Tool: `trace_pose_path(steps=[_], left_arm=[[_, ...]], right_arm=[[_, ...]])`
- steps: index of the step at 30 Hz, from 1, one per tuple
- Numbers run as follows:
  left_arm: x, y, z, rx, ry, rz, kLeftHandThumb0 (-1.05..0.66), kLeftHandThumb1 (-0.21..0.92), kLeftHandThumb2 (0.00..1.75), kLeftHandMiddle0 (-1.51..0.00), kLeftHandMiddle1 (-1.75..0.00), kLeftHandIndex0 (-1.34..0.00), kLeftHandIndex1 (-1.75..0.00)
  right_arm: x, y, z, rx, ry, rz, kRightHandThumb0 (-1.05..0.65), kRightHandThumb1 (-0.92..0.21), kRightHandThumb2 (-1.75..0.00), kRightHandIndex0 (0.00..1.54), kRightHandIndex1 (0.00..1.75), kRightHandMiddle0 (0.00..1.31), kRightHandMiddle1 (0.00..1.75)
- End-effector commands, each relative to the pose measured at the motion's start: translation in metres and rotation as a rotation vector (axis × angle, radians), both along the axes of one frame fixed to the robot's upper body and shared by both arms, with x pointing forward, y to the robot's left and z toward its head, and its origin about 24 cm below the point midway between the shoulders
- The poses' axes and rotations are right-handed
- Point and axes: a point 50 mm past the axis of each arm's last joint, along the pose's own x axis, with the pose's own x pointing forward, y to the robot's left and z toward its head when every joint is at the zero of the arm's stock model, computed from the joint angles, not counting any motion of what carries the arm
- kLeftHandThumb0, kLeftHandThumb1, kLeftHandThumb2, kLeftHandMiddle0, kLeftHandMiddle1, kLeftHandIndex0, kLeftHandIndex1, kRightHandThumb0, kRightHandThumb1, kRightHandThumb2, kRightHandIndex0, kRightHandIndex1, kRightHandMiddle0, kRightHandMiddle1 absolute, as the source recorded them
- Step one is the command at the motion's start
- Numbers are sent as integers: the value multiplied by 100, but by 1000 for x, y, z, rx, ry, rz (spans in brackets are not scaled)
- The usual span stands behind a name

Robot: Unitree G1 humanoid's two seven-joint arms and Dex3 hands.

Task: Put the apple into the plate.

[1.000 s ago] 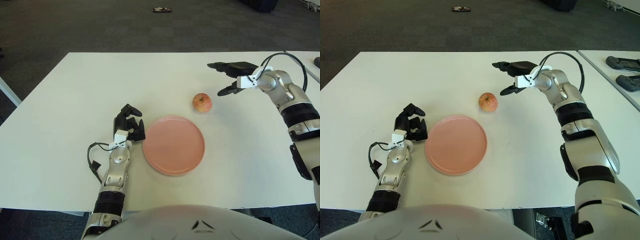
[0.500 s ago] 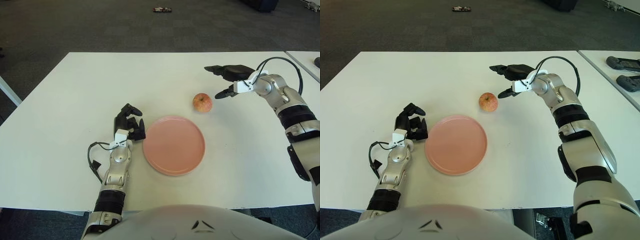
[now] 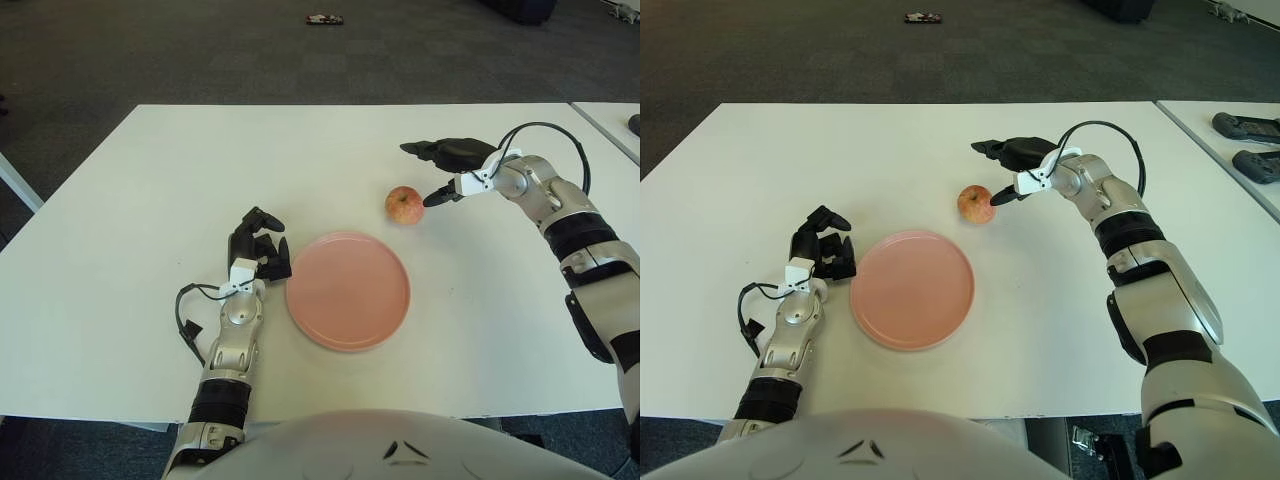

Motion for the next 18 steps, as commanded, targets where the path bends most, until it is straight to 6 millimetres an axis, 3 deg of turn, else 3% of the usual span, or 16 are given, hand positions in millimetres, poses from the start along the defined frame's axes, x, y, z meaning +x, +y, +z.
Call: trace_pose_path(steps=[1,18], left_arm=[[0,0,-2,8,11,3,-55,13,154,-124,-175,-76,-175],[0,0,-2,2,14,-1,-54,15,152,-123,-175,-75,-175]], right_arm=[[2,3,1,-12,-12,6,-105,-92,-26,0,0,0,0],[0,12,-8,-44,6,28,-105,-92,-23,0,0,0,0]])
